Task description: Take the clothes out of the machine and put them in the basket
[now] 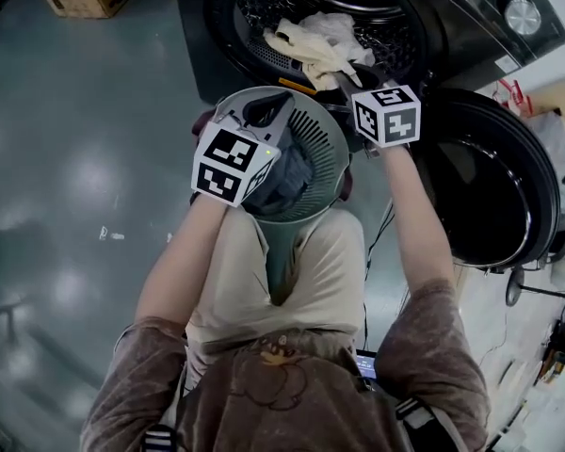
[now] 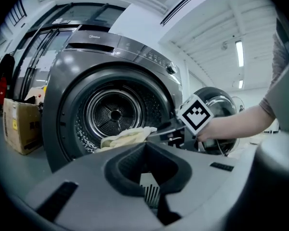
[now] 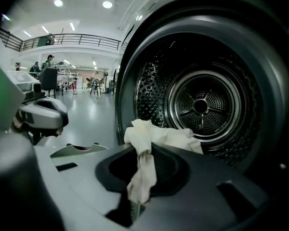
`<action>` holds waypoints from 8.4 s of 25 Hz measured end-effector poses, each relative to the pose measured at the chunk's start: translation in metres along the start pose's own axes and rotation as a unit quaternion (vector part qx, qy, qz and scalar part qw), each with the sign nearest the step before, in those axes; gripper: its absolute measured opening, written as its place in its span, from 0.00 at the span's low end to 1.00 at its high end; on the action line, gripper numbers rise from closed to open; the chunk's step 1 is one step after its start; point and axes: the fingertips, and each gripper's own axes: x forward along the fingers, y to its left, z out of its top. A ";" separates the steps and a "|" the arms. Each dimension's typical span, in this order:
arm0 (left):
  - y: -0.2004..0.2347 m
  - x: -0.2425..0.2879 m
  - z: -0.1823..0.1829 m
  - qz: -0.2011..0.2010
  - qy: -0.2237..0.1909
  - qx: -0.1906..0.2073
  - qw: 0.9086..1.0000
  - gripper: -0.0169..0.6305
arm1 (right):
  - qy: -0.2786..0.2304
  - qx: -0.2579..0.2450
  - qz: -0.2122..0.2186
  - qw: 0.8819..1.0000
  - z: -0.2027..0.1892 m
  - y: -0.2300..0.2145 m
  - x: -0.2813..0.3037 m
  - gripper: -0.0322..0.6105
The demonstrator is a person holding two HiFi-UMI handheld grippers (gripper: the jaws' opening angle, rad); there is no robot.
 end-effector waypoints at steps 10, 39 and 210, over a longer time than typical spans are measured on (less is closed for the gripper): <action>0.003 -0.005 0.008 0.023 -0.003 -0.001 1.000 0.03 | -0.003 0.031 0.053 0.998 -0.042 0.054 -0.034 0.13; 0.003 -0.009 0.014 0.039 -0.014 -0.013 0.999 0.03 | 0.109 0.036 0.209 0.971 -0.157 0.202 -0.051 0.14; -0.057 -0.135 0.546 -0.046 -0.041 -0.036 0.997 0.03 | -0.188 0.132 0.067 0.971 0.432 -0.008 -0.401 0.05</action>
